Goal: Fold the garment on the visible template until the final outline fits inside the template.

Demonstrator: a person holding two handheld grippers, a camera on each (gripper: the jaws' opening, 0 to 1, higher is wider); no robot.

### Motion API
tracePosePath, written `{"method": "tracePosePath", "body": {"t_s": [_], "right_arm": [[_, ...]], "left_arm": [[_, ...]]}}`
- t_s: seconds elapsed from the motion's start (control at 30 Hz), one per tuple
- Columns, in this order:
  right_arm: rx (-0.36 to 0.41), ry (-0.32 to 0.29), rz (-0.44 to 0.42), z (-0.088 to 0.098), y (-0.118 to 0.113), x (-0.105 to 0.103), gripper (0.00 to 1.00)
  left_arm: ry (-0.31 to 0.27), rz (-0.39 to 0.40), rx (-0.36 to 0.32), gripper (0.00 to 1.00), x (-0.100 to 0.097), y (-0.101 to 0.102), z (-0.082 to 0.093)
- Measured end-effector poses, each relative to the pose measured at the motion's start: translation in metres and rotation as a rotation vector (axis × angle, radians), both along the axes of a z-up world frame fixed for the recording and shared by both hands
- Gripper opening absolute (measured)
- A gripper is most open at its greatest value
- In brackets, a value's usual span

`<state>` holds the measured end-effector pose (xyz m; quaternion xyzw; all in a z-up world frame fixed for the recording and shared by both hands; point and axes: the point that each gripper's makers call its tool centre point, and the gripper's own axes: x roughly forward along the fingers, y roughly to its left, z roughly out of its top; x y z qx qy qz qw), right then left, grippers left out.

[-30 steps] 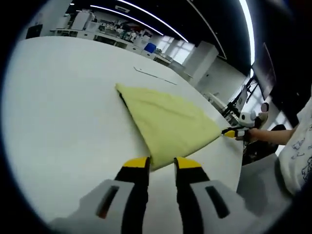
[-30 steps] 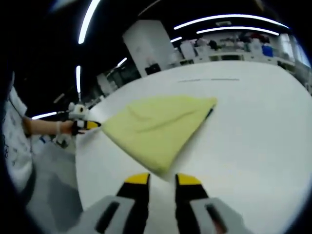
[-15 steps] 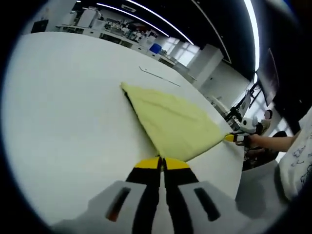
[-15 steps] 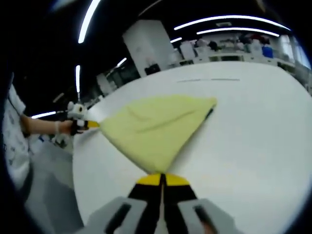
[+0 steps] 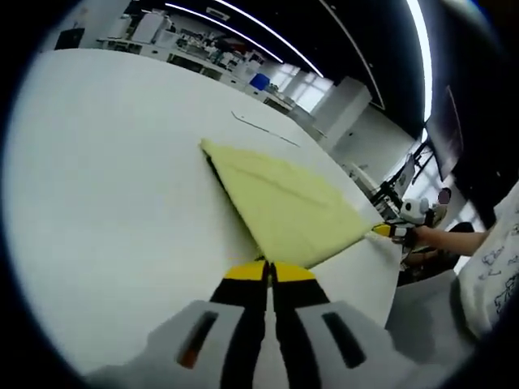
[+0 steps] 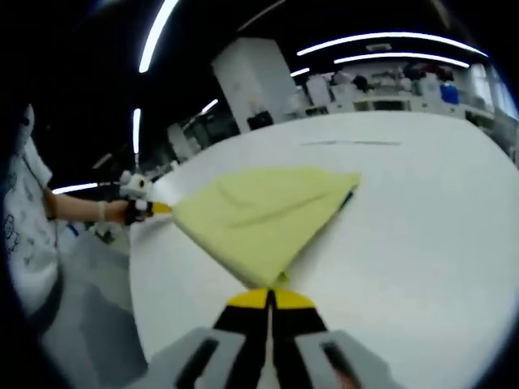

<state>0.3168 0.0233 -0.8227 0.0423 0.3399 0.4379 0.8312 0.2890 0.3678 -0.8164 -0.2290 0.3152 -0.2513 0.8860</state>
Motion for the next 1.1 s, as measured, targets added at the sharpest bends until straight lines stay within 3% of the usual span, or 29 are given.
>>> {"method": "tracePosePath", "body": {"t_s": [0.67, 0.77, 0.87, 1.03, 1.1], "right_arm": [[0.009, 0.055, -0.002, -0.013, -0.005, -0.040, 0.00], [-0.006, 0.056, 0.008, -0.015, -0.002, -0.043, 0.00], [-0.020, 0.038, 0.013, -0.011, -0.003, -0.045, 0.00], [-0.003, -0.002, -0.040, 0.009, -0.007, -0.047, 0.18], [0.022, -0.039, -0.070, 0.023, -0.007, -0.046, 0.27]], "left_arm": [[0.030, -0.003, 0.030, 0.00, -0.033, 0.007, -0.018], [-0.028, -0.020, 0.075, 0.00, -0.031, 0.005, -0.015], [-0.050, -0.015, 0.093, 0.01, -0.033, 0.009, -0.013], [-0.094, -0.001, 0.118, 0.20, -0.038, 0.015, -0.001], [-0.155, 0.007, 0.156, 0.35, -0.039, 0.020, 0.014]]}}
